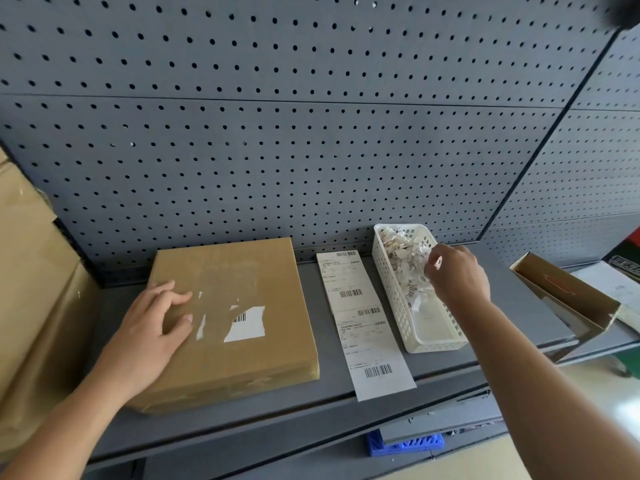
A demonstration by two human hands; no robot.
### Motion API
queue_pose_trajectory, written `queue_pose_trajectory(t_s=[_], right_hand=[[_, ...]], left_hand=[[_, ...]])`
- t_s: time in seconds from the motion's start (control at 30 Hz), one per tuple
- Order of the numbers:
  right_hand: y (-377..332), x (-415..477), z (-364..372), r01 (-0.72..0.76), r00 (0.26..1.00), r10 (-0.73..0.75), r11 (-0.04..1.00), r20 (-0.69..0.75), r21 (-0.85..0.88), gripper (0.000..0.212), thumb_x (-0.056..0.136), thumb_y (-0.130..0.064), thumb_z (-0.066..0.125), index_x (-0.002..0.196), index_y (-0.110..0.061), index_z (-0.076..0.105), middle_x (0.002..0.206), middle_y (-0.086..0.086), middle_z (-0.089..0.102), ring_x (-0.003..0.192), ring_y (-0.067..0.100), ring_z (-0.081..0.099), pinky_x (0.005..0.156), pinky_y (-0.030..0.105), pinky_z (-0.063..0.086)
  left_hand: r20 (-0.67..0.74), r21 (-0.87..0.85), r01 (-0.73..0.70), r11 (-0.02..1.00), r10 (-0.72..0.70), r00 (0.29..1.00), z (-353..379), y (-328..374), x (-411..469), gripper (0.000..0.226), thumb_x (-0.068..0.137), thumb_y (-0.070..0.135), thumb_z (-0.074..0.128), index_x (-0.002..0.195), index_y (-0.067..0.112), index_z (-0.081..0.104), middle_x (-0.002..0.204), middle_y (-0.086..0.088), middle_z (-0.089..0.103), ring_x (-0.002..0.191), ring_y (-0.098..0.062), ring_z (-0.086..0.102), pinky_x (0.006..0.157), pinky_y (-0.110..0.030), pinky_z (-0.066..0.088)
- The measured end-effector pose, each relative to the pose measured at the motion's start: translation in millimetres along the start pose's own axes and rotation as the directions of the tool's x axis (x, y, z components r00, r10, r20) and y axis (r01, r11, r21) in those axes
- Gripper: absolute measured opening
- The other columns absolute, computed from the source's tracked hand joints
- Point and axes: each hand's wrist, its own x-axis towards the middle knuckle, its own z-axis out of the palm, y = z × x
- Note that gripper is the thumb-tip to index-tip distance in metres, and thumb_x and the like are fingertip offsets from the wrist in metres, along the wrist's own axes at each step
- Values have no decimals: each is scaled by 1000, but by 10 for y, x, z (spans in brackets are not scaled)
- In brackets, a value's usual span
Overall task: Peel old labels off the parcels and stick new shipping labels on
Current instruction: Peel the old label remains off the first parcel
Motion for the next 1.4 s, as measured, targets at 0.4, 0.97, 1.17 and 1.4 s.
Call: queue_pose_trajectory(t_s=[0.4, 0.97, 1.17, 1.4], right_hand=[[-445, -231, -63, 179, 978, -165, 978, -130, 103, 14, 95, -19, 52, 96, -14, 65, 100, 3, 59, 76, 23, 57, 62, 36, 51], [-1549, -862, 324, 478, 834, -545, 792, 87, 380, 15, 89, -10, 58, 95, -16, 70, 91, -6, 59, 74, 12, 55, 68, 36, 52], [-1732, -984, 389, 516, 796, -595, 765, 115, 386, 16, 91, -12, 57, 98, -17, 70, 92, -10, 56, 74, 10, 56, 65, 32, 52], [-1871, -1152, 573, 539, 745, -653, 710, 137, 453, 24, 90, -8, 50, 92, -20, 71, 95, -12, 61, 80, 13, 60, 67, 40, 55]], left_hand=[[0, -7, -13, 1000, 13, 1000, 10, -18, 10, 35, 101, 31, 55, 136, 28, 52, 159, 11, 29, 150, -7, 17, 117, -38, 24], [7, -15, -19, 1000, 19, 1000, 12, -60, 2, 40, 102, 39, 50, 141, 30, 48, 159, 17, 23, 150, -3, 13, 113, -37, 32], [3, -32, -28, 999, 28, 1000, 24, -90, 8, 39, 101, 41, 50, 139, 31, 48, 159, 18, 21, 151, -2, 10, 113, -39, 34], [5, -13, -29, 999, 29, 1000, 23, -81, 3, 39, 102, 40, 48, 140, 31, 46, 161, 17, 18, 152, -1, 4, 111, -36, 35]])
